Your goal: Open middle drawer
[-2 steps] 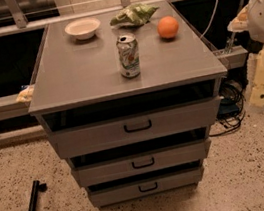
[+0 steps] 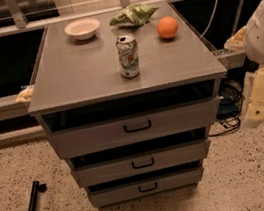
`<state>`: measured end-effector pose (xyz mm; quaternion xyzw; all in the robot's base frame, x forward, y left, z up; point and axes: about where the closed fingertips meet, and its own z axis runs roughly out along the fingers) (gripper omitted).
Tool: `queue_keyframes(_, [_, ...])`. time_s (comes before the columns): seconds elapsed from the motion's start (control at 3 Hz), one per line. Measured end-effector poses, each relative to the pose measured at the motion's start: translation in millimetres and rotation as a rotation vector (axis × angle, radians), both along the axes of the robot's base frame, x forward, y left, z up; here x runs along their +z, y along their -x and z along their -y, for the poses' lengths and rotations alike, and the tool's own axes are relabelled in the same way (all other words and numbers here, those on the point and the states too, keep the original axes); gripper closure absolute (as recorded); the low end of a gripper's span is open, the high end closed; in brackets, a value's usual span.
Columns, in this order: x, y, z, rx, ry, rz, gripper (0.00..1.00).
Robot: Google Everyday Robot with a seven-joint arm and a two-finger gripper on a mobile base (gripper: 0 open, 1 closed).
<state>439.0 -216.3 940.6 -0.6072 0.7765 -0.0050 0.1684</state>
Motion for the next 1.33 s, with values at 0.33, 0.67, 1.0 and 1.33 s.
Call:
queue_keyframes(0.33, [-63.8,6.5,6.2,0.011,-0.016,-0.114,0.0])
queue_keyframes(0.67, [-65.5,6.2,6.2,0.012,-0.014,-0.113,0.0])
queue_keyframes(1.0, [-91.7,1.5,6.3,0.041,-0.044,-0.076,0.0])
queue_keyframes(1.33, [-166.1,-9.5,-8.3,0.128,-0.188,-0.051,0.0])
